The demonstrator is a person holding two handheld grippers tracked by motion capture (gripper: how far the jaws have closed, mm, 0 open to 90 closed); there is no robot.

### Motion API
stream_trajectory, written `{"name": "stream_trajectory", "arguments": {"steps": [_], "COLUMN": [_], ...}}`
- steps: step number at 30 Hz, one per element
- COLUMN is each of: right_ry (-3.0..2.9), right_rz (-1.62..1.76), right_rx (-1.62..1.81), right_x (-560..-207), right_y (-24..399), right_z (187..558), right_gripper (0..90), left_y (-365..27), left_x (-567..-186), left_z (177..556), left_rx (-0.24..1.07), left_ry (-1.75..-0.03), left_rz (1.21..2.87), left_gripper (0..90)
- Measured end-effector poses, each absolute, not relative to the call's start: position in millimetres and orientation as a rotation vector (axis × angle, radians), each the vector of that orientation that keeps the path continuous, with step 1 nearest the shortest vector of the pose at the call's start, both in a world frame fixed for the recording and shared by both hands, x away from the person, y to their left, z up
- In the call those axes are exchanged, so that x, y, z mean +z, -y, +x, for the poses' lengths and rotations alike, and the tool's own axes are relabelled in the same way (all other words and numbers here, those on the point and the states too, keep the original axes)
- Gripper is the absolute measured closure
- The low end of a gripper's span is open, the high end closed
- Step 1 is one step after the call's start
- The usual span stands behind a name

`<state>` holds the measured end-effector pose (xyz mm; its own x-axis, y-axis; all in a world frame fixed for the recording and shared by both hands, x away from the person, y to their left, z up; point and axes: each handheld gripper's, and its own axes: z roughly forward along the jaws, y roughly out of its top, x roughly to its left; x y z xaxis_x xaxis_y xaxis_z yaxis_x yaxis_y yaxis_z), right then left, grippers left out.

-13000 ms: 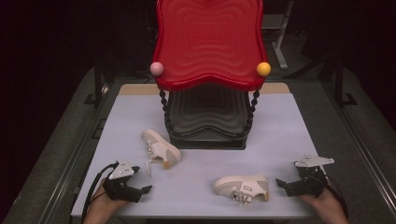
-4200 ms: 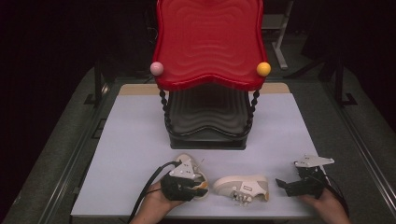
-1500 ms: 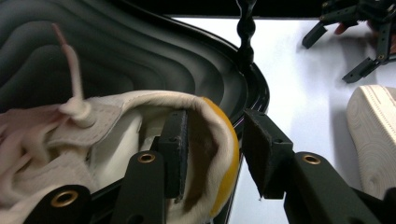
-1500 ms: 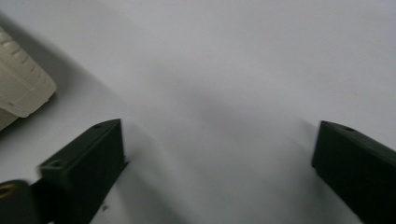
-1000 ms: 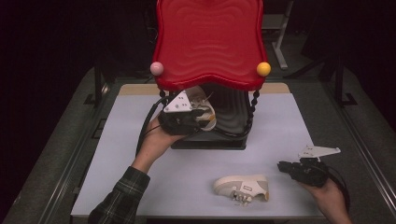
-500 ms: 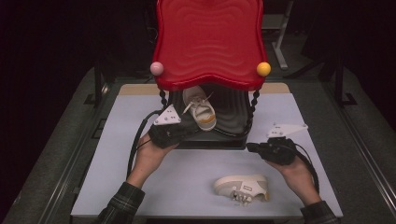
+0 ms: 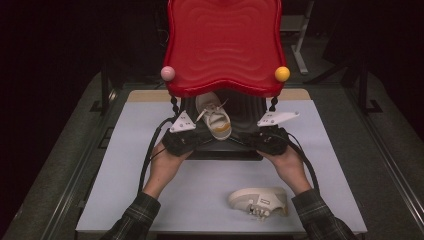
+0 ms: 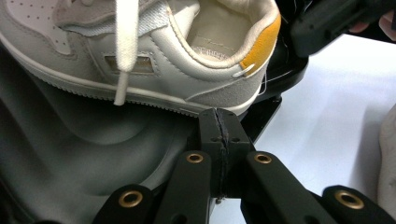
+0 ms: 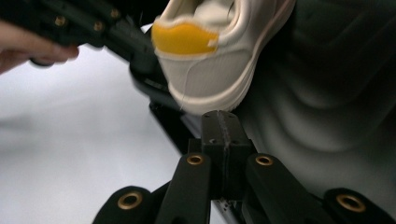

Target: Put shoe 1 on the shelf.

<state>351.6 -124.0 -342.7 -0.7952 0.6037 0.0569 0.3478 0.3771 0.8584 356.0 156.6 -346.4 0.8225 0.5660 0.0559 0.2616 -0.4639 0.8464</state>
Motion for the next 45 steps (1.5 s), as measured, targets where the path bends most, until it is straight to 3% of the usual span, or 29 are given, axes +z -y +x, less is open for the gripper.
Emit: {"name": "stream_trajectory", "arguments": {"steps": [18,31,45], "right_ry": [-2.334,-2.369,-2.379], "right_rz": [0.834,0.802,0.81], "right_rx": [1.405,1.411,1.413], "right_x": [-339.8,-344.2,-348.5], "right_y": [104.2,84.0,74.3], "right_z": [364.8,368.1,376.1], "right_gripper": [89.8,89.8,89.8], "left_y": [-153.8,-166.1,-166.2], "left_x": [-349.8,-346.8,-345.9], "left_z": [358.0,357.2,352.7], "left_rx": [0.399,0.511,0.484], "left_ry": [-0.642,-0.768,-0.722], "left_rz": [2.046,2.006,1.998], "left_gripper": [89.8,89.8,89.8]}}
